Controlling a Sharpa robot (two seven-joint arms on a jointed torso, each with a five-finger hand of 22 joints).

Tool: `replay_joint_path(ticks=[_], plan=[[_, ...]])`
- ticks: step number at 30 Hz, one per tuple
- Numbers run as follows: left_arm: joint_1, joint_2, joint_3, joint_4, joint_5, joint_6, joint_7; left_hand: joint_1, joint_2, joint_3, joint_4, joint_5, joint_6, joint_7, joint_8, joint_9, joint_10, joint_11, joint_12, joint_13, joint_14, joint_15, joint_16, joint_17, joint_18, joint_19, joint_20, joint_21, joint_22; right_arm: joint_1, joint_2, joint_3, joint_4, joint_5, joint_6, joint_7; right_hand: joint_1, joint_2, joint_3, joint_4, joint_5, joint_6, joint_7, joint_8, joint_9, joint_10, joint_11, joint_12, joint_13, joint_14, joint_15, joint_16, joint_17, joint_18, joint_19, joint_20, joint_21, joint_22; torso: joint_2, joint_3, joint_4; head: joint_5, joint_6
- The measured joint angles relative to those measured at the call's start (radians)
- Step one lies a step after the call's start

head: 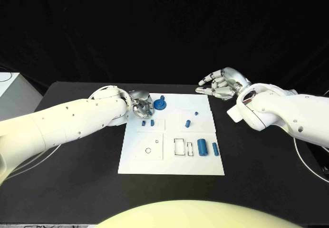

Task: Assemble the parts on the task board

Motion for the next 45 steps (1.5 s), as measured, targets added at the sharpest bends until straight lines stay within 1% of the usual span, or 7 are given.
replay_joint_path(ticks=[10, 14, 16, 20, 21, 41, 45], plan=[[-0.001, 0.0, -0.001, 0.001, 0.0, 0.004, -0.003, 0.0, 0.0, 0.0, 0.0, 0.0, -0.002, -0.002, -0.002, -0.002, 0.0, 0.0, -0.005, 0.0, -0.003, -0.004, 0.0, -0.004, 0.0, 0.0, 0.0, 0.0, -0.002, 0.0, 0.0, 0.0, -0.001, 0.0, 0.0, 0.0, 0.0, 0.0, 0.0, 0.0, 0.0, 0.0, 0.0, 0.0, 0.0, 0.0, 0.0, 0.0, 0.0, 0.0, 0.0, 0.0, 0.0, 0.0, 0.0, 0.0, 0.0, 0.0, -0.001, -0.0004, 0.0006, 0.0, -0.001], [-0.001, 0.0, -0.001, 0.001, 0.0, 0.004, -0.004, 0.0, 0.0, 0.0, 0.0, 0.0, -0.007, 0.004, -0.008, -0.003, 0.0, 0.0, -0.005, 0.0, -0.005, -0.002, 0.0, -0.006, 0.0, -0.003, 0.003, 0.0, -0.003, 0.0, 0.0, 0.0, -0.001, 0.0, 0.0, 0.0, 0.0, 0.0, 0.0, 0.0, 0.0, 0.0, 0.0, 0.0, 0.0, 0.0, 0.0, 0.0, 0.0, 0.0, 0.0, 0.0, 0.0, 0.0, 0.0, 0.0, 0.0, 0.0, -0.001, -0.0008, 0.0012, 0.001, 0.0], [-0.001, -0.001, -0.001, 0.001, 0.0, 0.004, -0.005, 0.0, 0.0, 0.0, 0.0, 0.0, -0.028, 0.005, -0.018, -0.004, 0.0, 0.0, -0.01, 0.001, -0.009, 0.002, 0.0, -0.01, 0.0, -0.005, 0.005, -0.006, -0.005, 0.0, 0.0, 0.0, -0.001, 0.0, 0.0, 0.0, 0.0, 0.0, 0.0, 0.0, 0.0, 0.0, 0.0, 0.0, 0.0, 0.0, 0.0, 0.0, 0.0, 0.0, 0.0, 0.0, 0.0, 0.0, 0.0, 0.0, 0.0, 0.0, -0.001, -0.0008, 0.0012, 0.001, 0.0], [-0.002, -0.004, -0.002, 0.0, -0.001, 0.007, -0.008, -0.005, -0.005, 0.003, 0.003, 0.0, -0.091, 0.002, -0.056, -0.02, 0.0, 0.0, -0.019, 0.004, -0.013, -0.002, 0.0, -0.014, 0.0, -0.007, 0.007, -0.01, -0.009, 0.0, 0.0, 0.0, -0.002, 0.0, 0.0, 0.0, 0.0, 0.0, 0.0, 0.0, 0.0, 0.0, 0.0, 0.0, 0.0, 0.0, 0.0, 0.0, 0.0, 0.0, 0.0, 0.0, 0.0, 0.0, 0.0, 0.0, 0.0, 0.0, -0.001, -0.0008, 0.0007, 0.002, 0.002], [-0.002, -0.004, -0.002, 0.0, -0.001, 0.007, -0.009, -0.006, -0.006, 0.003, 0.003, 0.0, -0.098, 0.001, -0.06, -0.021, 0.0, 0.0, -0.019, 0.005, -0.013, -0.002, 0.0, -0.014, 0.0, -0.007, 0.007, -0.01, -0.009, 0.0, 0.0, 0.0, -0.002, 0.0, 0.0, 0.0, 0.0, 0.0, 0.0, 0.0, 0.0, 0.0, 0.0, 0.0, 0.0, 0.0, 0.0, 0.0, 0.0, 0.0, 0.0, 0.0, 0.0, 0.0, 0.0, 0.0, 0.0, 0.0, -0.001, -0.0008, 0.0007, 0.002, 0.002], [-0.002, -0.012, -0.001, 0.003, -0.001, 0.006, -0.013, -0.006, -0.006, 0.009, 0.003, 0.0, -0.105, 0.002, -0.063, -0.024, 0.0, 0.0, -0.019, 0.009, -0.013, -0.002, 0.0, -0.012, 0.0, -0.007, 0.007, -0.01, -0.007, 0.0, -0.001, 0.0, -0.003, 0.0, 0.0, 0.0, 0.0, 0.0, 0.0, 0.0, 0.0, 0.0, 0.0, 0.0, 0.0, 0.0, 0.0, 0.0, 0.0, 0.0, 0.0, 0.0, 0.0, 0.0, 0.0, 0.0, 0.0, 0.0, -0.001, -0.0002, 0.0002, 0.004, 0.003], [-0.002, -0.018, -0.001, 0.006, -0.001, 0.005, -0.013, -0.006, -0.006, 0.009, 0.003, 0.0, -0.109, -0.002, -0.063, -0.025, 0.004, -0.004, -0.019, 0.009, -0.013, -0.002, 0.0, -0.011, 0.0, -0.007, 0.007, -0.01, -0.007, 0.0, -0.001, 0.0, -0.004, 0.0, 0.0, 0.0, 0.0, 0.0, -0.002, -0.002, 0.0, -0.003, -0.003, 0.0, 0.0, 0.0, 0.0, -0.006, -0.008, 0.0, 0.0, -0.004, 0.0, 0.0, 0.0, 0.0, 0.0, 0.0, -0.001, -0.0002, 0.0, 0.004, 0.004]])
